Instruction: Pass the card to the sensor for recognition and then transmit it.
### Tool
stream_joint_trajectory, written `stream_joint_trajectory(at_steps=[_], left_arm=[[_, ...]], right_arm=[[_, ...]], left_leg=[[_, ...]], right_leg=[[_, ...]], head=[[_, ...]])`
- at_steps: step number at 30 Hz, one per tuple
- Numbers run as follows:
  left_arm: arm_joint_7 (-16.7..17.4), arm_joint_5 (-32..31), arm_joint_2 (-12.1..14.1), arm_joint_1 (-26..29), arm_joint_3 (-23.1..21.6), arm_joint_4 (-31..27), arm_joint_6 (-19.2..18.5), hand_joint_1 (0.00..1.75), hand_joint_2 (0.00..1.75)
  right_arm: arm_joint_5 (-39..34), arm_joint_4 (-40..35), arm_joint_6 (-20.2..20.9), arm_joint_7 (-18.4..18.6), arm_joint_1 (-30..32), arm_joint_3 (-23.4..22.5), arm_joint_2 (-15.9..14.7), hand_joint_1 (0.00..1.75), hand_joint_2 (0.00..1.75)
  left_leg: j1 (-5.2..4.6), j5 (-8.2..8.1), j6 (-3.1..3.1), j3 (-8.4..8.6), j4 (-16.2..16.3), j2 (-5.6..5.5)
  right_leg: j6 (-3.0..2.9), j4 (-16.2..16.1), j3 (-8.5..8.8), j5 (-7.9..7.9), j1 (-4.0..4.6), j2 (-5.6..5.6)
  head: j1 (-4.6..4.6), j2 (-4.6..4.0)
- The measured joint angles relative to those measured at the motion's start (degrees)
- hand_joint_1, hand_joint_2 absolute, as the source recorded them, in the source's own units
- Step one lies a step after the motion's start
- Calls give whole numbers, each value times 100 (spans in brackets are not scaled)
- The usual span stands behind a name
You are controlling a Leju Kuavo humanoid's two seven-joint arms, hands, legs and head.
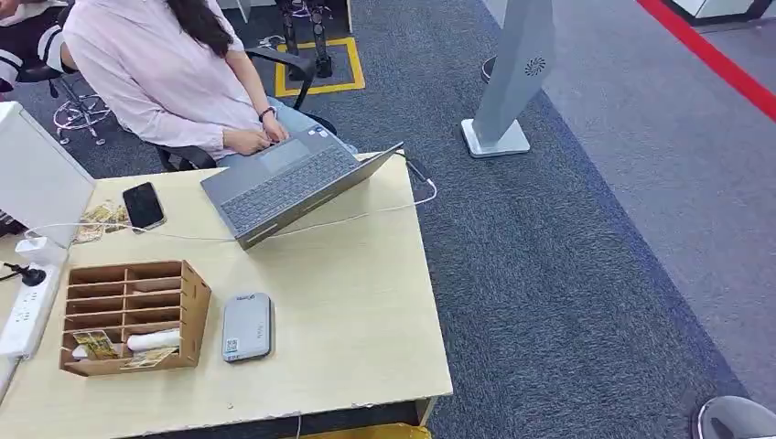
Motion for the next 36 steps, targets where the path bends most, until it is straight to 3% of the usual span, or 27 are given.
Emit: stream_joint_trajectory(at_steps=[9, 19, 23, 28, 36], left_arm=[[-131, 492, -264, 673, -468, -1683, -138, 0, 175], [-518, 368, -345, 572, -774, -3494, -176, 0, 175], [-610, 23, -155, 357, -1089, -3866, 399, 0, 175], [-557, -433, 111, 20, -1392, -3927, 1223, 0, 175], [-138, -1461, 535, -561, -1805, -3748, 2242, 0, 175]], right_arm=[[417, 81, -37, 192, -39, -315, 140, 0, 175], [1050, 111, 35, 241, -68, -352, 179, 0, 175], [1272, 120, 96, 218, -86, -352, 179, 0, 175], [1427, 127, 125, 216, -98, -332, 177, 0, 175], [1595, 127, 192, 221, -119, -256, 177, 0, 175]], left_leg=[[-1, 0, 0, 0, 0, 0], [0, 2, -1, 10, 0, 3], [1, 2, -1, 12, 0, 4], [1, 2, -1, 13, 0, 5], [1, 2, -1, 13, 1, 5]], right_leg=[[0, 0, 0, 0, 0, 0], [-1, 0, 3, 2, 0, 3], [-2, 0, 5, 3, 0, 4], [-2, 0, 5, 3, 0, 6], [-1, 0, 4, 3, 0, 8]], head=[[0, 0], [-2, 0], [0, 0], [0, 0], [0, 0]])
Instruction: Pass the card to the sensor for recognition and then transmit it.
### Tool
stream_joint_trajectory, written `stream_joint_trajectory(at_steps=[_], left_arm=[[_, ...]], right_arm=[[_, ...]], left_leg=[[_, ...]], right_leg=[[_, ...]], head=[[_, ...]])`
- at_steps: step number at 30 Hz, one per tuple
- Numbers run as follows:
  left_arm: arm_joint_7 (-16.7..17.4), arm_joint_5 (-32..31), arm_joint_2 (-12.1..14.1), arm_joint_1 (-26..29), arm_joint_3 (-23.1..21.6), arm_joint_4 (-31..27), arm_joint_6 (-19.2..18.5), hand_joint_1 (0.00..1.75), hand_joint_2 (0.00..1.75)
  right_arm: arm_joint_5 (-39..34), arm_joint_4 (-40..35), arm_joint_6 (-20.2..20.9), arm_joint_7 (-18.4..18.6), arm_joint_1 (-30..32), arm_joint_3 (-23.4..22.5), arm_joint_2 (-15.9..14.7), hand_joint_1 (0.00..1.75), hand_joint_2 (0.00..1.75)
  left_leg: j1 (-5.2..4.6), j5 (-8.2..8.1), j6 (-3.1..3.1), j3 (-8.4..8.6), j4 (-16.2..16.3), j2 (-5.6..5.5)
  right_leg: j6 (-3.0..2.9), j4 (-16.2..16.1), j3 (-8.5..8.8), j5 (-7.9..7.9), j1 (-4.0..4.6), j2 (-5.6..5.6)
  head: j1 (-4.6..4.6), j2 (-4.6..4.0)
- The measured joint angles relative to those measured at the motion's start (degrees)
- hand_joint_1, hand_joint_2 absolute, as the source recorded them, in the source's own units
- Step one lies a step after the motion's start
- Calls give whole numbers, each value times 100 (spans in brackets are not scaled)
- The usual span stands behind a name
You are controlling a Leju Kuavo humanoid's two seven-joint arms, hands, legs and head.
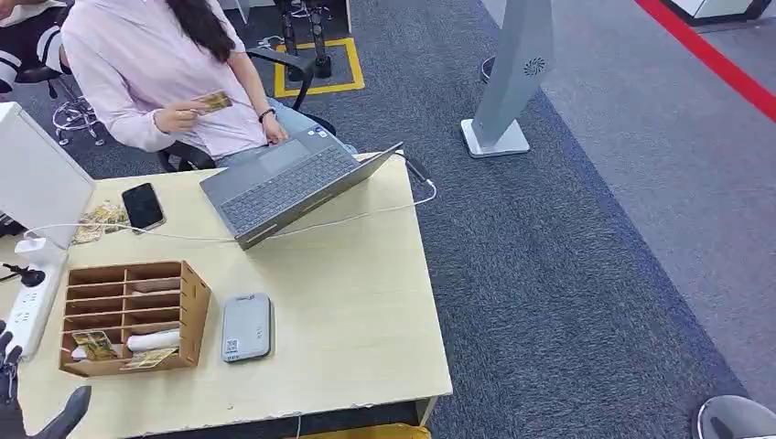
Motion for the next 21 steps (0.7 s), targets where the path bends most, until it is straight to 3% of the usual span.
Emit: stream_joint_trajectory(at_steps=[21], left_arm=[[1273, -2810, 1019, -1753, -986, 1720, 2091, 0, 175]], right_arm=[[359, 0, 94, 39, -17, 173, -2, 0, 175]], left_leg=[[0, 6, -1, 2, 2, 5]], right_leg=[[-2, 1, -1, 5, 0, 11]], head=[[0, 0]])
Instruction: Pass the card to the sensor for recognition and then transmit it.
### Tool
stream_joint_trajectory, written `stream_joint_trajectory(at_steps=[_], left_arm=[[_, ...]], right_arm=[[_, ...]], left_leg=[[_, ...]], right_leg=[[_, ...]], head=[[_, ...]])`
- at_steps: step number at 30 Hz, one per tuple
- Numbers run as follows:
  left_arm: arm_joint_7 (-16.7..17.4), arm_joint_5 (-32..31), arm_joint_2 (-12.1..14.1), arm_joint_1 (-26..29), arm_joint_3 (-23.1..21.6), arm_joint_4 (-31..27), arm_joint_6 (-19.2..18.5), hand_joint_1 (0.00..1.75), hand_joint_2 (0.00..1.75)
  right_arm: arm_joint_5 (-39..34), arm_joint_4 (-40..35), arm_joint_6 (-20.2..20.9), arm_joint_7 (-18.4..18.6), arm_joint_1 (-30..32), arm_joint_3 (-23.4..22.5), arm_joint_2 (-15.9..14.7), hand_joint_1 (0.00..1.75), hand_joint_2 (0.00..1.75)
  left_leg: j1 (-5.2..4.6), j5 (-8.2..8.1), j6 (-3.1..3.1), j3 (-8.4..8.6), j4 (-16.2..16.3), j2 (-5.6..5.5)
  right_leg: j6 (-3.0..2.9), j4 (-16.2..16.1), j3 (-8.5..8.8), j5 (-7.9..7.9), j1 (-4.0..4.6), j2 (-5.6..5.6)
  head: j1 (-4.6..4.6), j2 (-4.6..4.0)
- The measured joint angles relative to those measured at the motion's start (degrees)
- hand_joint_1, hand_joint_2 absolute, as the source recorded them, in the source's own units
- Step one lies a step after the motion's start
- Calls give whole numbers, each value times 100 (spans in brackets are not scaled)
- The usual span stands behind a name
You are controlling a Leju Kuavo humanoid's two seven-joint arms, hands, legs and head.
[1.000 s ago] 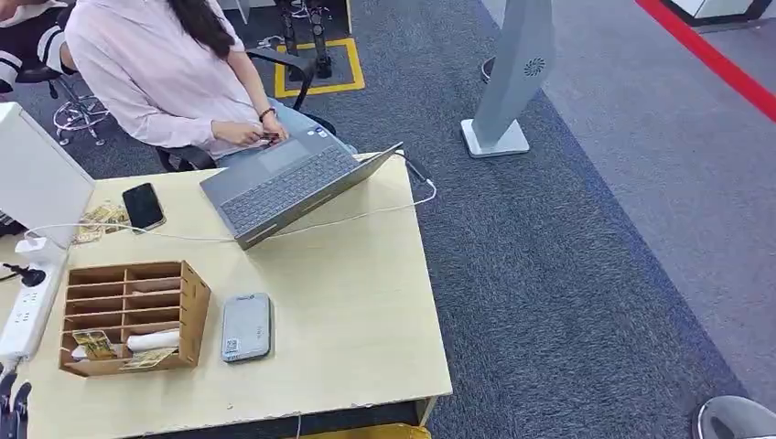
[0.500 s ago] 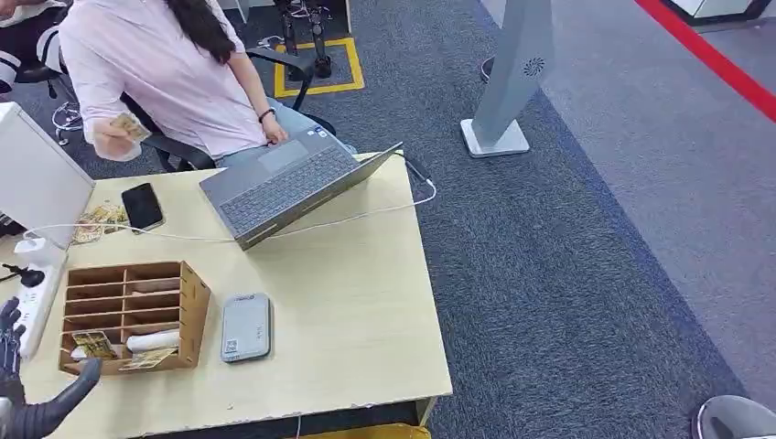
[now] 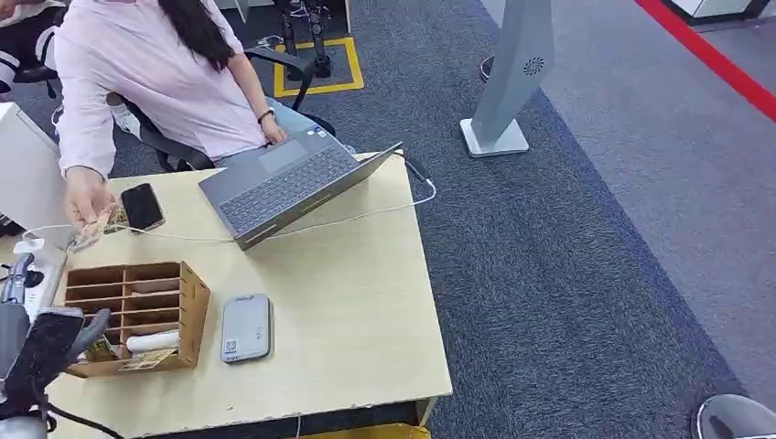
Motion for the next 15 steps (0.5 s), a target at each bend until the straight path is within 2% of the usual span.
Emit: stream_joint_trajectory(at_steps=[15], left_arm=[[788, -1771, 595, -1333, -643, 1445, 1470, 0, 175]], right_arm=[[247, 0, -2, 39, -19, 116, -22, 0, 175]], left_leg=[[0, 3, 0, 1, 1, 4]], right_leg=[[-6, 1, -1, 7, 0, 2]], head=[[0, 0]])
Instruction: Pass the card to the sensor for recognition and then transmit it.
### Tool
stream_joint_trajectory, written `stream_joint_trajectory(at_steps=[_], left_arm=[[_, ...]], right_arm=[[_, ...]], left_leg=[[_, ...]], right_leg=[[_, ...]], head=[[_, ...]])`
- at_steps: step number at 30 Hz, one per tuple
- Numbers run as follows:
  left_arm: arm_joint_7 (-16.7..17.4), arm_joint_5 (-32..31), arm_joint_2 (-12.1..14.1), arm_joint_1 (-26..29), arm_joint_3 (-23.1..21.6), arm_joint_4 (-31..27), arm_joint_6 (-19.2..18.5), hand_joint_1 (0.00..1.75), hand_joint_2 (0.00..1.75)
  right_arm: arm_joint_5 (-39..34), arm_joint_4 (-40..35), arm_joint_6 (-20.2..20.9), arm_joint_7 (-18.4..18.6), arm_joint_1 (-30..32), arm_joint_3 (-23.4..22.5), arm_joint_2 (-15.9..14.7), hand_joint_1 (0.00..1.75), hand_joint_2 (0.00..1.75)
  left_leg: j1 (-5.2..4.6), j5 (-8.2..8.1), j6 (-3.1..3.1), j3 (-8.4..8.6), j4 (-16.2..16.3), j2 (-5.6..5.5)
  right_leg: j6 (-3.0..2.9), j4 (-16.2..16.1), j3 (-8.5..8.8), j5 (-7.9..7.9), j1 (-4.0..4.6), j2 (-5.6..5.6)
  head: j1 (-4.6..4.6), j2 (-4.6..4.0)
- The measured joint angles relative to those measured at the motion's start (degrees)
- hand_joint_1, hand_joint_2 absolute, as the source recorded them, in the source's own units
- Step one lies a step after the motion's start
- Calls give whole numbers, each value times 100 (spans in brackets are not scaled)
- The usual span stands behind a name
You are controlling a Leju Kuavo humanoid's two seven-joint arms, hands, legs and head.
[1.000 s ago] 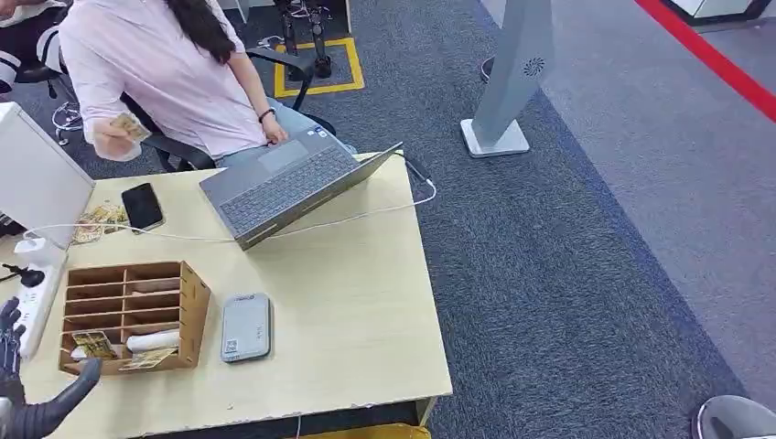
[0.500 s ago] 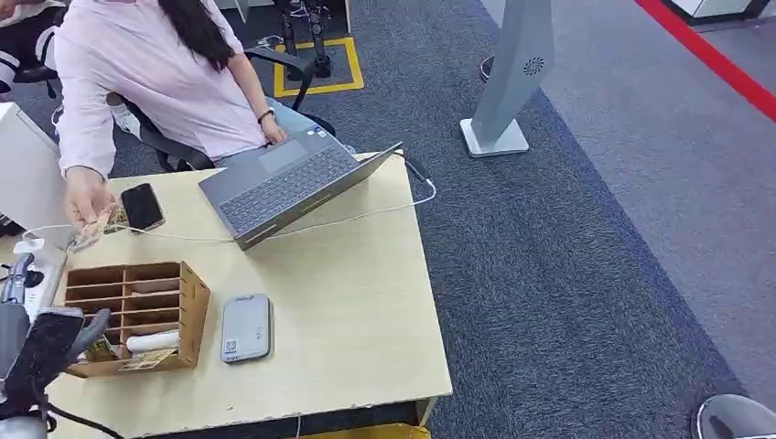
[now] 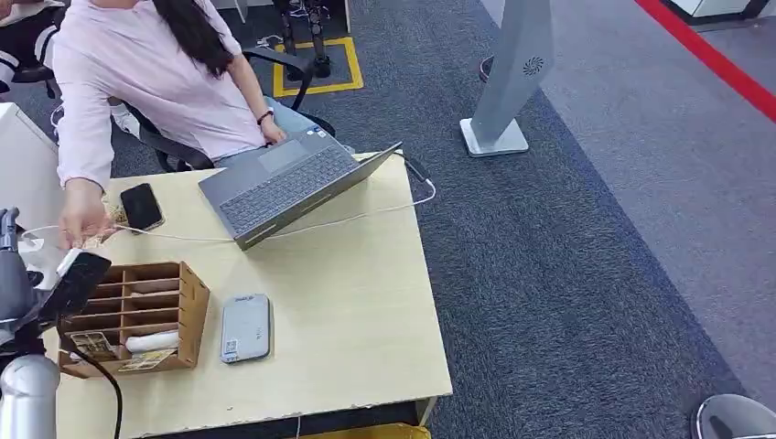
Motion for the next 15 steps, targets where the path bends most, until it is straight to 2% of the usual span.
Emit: stream_joint_trajectory(at_steps=[9, 10, 15], left_arm=[[435, -1004, 369, -957, -396, 989, 875, 0, 175], [479, -1094, 398, -1038, -424, 1068, 950, 0, 175], [733, -1671, 555, -1478, -625, 1557, 1448, 0, 175]], right_arm=[[166, 20, -72, 0, -13, 59, -31, 0, 175], [173, 22, -81, 0, -14, 63, -33, 0, 0], [287, 26, -111, 0, -24, 120, -66, 0, 0]], left_leg=[[0, 7, -1, 0, 0, 2], [0, 7, -1, -1, 1, 2], [0, 7, -1, -1, 1, 1]], right_leg=[[-4, 2, 0, 4, 0, 0], [-4, 2, 0, 5, 0, 0], [-3, 4, 1, 5, 0, 0]], head=[[0, 0], [0, 0], [0, 0]])
